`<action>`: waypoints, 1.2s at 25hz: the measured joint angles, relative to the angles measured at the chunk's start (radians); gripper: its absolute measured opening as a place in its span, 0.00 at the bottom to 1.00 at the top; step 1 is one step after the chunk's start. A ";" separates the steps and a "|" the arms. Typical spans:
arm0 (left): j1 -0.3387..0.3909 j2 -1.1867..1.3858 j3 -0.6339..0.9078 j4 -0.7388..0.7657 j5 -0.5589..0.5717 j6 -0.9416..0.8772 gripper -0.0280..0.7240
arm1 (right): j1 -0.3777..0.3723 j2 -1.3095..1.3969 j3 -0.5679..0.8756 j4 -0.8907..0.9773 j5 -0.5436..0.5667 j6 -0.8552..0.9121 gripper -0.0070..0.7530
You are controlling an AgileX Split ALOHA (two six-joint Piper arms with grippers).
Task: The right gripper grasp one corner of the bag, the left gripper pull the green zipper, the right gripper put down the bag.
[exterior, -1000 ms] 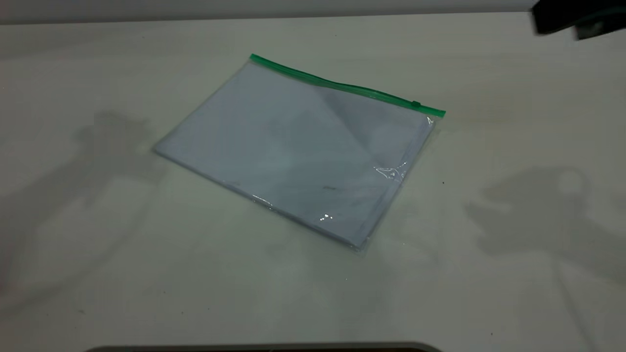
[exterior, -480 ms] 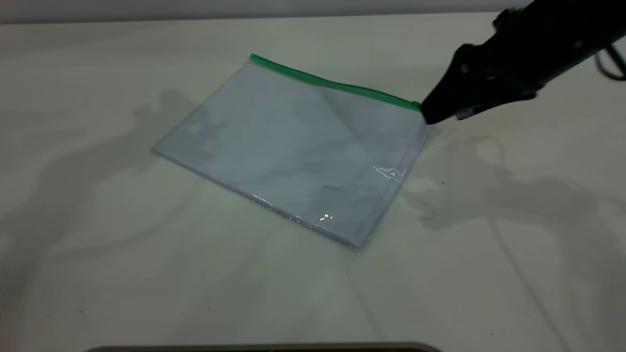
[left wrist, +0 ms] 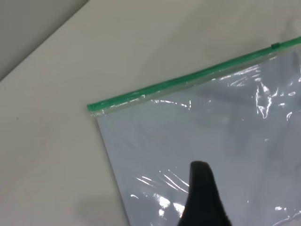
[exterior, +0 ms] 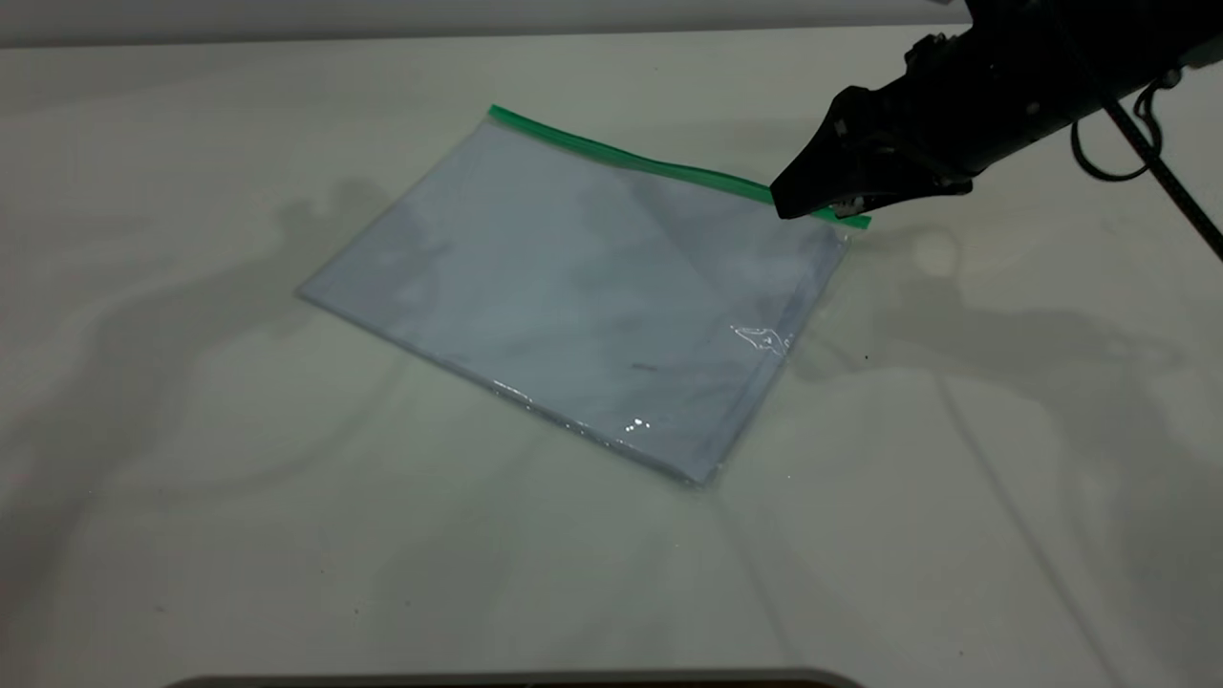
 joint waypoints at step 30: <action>0.000 0.000 -0.004 -0.001 -0.001 0.014 0.81 | -0.138 0.270 -0.149 0.093 0.112 -0.071 0.77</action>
